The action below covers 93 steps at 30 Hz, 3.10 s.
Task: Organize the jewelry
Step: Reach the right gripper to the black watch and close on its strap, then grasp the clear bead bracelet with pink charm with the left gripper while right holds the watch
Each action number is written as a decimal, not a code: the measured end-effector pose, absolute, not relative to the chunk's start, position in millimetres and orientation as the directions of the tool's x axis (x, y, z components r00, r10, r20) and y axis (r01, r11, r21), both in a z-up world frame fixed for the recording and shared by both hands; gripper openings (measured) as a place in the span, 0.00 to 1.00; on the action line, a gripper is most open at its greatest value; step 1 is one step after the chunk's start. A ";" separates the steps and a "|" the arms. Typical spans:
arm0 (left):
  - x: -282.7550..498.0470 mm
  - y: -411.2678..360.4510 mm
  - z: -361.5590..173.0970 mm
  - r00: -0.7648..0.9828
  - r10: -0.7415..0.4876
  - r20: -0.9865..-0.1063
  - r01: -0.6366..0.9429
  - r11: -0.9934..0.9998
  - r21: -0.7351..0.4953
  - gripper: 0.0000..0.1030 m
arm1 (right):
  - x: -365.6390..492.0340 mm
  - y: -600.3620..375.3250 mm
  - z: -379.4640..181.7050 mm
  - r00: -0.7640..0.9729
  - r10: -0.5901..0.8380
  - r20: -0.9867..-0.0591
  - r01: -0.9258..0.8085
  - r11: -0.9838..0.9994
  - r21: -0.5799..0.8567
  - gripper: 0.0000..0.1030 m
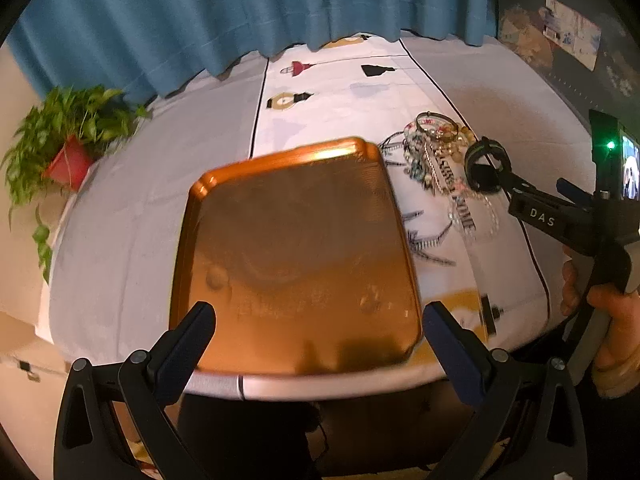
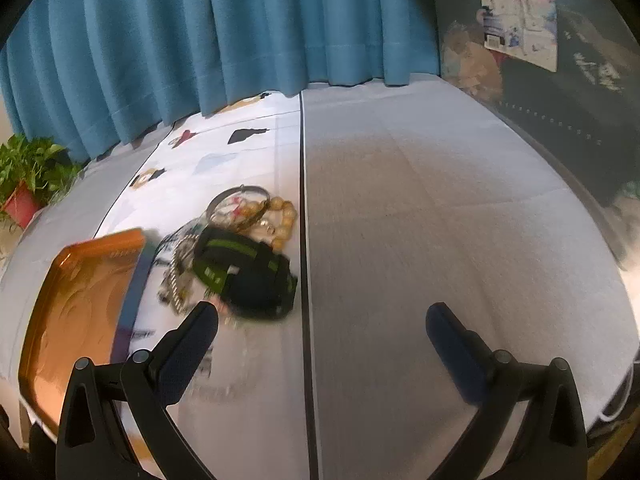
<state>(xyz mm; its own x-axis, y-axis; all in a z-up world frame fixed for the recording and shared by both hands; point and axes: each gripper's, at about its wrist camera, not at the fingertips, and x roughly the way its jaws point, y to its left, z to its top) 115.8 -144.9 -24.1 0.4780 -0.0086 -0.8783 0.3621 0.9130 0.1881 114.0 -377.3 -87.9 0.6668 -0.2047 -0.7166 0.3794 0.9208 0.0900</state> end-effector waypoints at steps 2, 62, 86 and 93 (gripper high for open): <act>124.9 -159.1 -26.7 0.486 0.009 -0.874 0.374 0.902 0.217 1.00 | 122.9 -382.3 -90.7 0.675 -0.194 -0.712 0.377 0.920 0.107 1.00; 188.4 -287.9 -102.1 0.181 -0.133 -0.975 0.458 0.888 -0.036 0.32 | 77.0 -502.6 -89.6 0.794 -0.160 -0.586 0.418 0.845 0.335 0.15; 167.4 -278.8 -24.0 0.386 -0.218 -0.897 0.464 0.886 -0.016 0.05 | 70.6 -506.0 -81.4 0.829 -0.160 -0.536 0.403 0.836 0.373 0.15; 154.3 -257.2 6.6 0.411 -0.261 -0.873 0.467 0.883 -0.044 0.05 | 54.3 -494.9 -61.1 0.887 -0.074 -0.456 0.305 0.836 0.457 0.14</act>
